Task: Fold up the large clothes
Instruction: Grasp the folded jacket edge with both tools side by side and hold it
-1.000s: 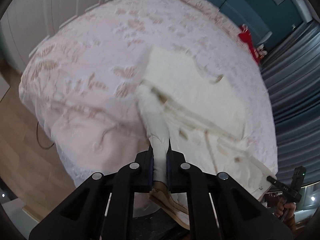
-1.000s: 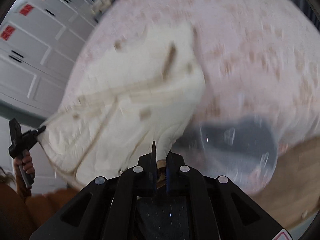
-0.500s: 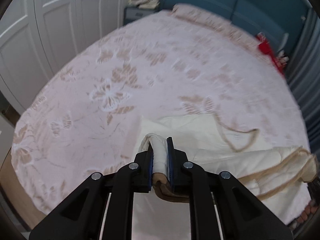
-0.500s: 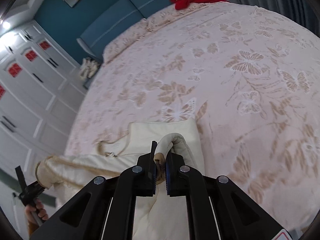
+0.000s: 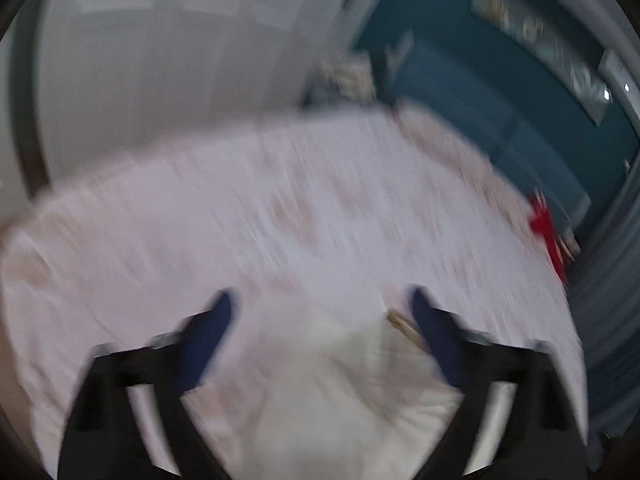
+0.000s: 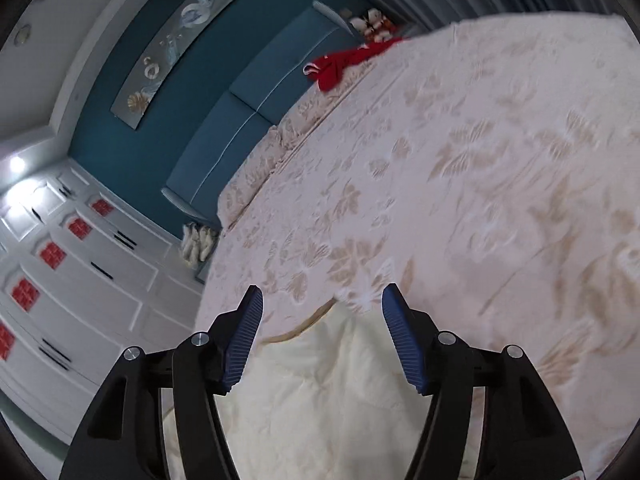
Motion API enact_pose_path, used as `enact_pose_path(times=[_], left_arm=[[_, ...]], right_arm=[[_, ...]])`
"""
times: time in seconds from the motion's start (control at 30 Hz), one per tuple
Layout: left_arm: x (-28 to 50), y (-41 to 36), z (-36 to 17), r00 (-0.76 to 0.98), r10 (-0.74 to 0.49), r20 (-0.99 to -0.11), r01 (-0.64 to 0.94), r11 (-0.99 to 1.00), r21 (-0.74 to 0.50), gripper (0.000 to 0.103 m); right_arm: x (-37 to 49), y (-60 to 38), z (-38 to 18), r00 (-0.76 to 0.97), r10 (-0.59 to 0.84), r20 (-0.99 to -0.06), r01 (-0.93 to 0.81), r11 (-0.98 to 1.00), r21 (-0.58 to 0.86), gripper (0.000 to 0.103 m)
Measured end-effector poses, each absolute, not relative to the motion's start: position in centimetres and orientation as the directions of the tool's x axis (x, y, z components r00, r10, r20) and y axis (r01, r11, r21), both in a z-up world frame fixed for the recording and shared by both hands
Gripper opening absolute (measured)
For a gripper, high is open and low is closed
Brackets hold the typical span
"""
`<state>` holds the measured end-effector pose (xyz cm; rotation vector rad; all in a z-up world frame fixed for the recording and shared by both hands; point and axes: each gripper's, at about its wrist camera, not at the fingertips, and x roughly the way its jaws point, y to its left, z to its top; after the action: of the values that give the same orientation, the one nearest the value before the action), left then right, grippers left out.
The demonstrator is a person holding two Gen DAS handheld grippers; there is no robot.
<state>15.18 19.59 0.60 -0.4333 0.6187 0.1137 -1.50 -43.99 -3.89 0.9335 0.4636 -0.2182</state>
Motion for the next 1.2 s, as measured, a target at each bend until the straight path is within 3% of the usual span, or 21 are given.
enact_pose_path(times=[0.1, 0.3, 0.33, 0.37, 0.4, 0.47, 0.5, 0.53, 0.57, 0.73, 0.93, 1.2], left_arm=[[17.8, 19.3, 0.0, 0.740, -0.072, -0.668, -0.190, 0.931, -0.312, 0.093], [22.4, 14.3, -6.1, 0.550, -0.175, -0.817, -0.068, 0.965, -0.253, 0.093], [23.2, 13.4, -7.5, 0.512, -0.186, -0.838, -0.058, 0.966, -0.250, 0.089], [23.8, 13.1, -8.3, 0.494, -0.188, -0.849, -0.058, 0.967, -0.247, 0.077], [24.4, 12.6, -9.3, 0.465, -0.201, -0.862, -0.054, 0.966, -0.254, 0.071], [25.3, 12.4, -10.5, 0.422, -0.222, -0.879, -0.058, 0.961, -0.271, 0.045], [25.6, 12.3, -10.7, 0.413, -0.220, -0.884, -0.070, 0.960, -0.271, 0.029], [25.8, 12.2, -10.5, 0.421, -0.224, -0.879, -0.075, 0.957, -0.280, 0.020], [25.7, 12.3, -9.9, 0.436, -0.224, -0.871, -0.077, 0.955, -0.285, 0.014], [25.9, 12.2, -5.9, 0.561, -0.213, -0.800, -0.048, 0.956, -0.289, 0.011], [28.0, 10.2, -12.2, 0.473, -0.089, -0.876, -0.075, 0.987, -0.141, 0.012], [27.4, 9.1, -14.9, 0.516, -0.015, -0.857, -0.050, 0.998, -0.047, 0.017]], right_arm=[[0.4, -42.7, -4.1, 0.796, 0.007, -0.605, 0.412, 0.726, 0.550, 0.062], [5.8, -40.3, -7.2, 0.676, 0.065, -0.734, 0.394, 0.810, 0.434, 0.062], [6.8, -40.0, -7.8, 0.663, 0.066, -0.746, 0.393, 0.817, 0.422, 0.062], [7.1, -39.8, -8.2, 0.655, 0.061, -0.753, 0.396, 0.821, 0.411, 0.062], [8.1, -39.5, -8.6, 0.646, 0.059, -0.761, 0.397, 0.826, 0.401, 0.062], [9.9, -38.8, -9.1, 0.622, 0.058, -0.781, 0.389, 0.843, 0.373, 0.057], [10.4, -38.6, -9.3, 0.614, 0.053, -0.787, 0.385, 0.851, 0.357, 0.032], [11.1, -38.2, -9.2, 0.605, 0.060, -0.794, 0.364, 0.866, 0.343, 0.008], [11.4, -38.1, -8.9, 0.605, 0.071, -0.793, 0.353, 0.869, 0.347, 0.008], [10.8, -38.5, -5.0, 0.732, 0.000, -0.682, 0.350, 0.858, 0.376, 0.007], [13.6, -38.3, -11.7, 0.599, -0.044, -0.800, 0.436, 0.855, 0.280, 0.007], [13.7, -38.5, -15.6, 0.578, -0.028, -0.815, 0.453, 0.842, 0.293, 0.007]])
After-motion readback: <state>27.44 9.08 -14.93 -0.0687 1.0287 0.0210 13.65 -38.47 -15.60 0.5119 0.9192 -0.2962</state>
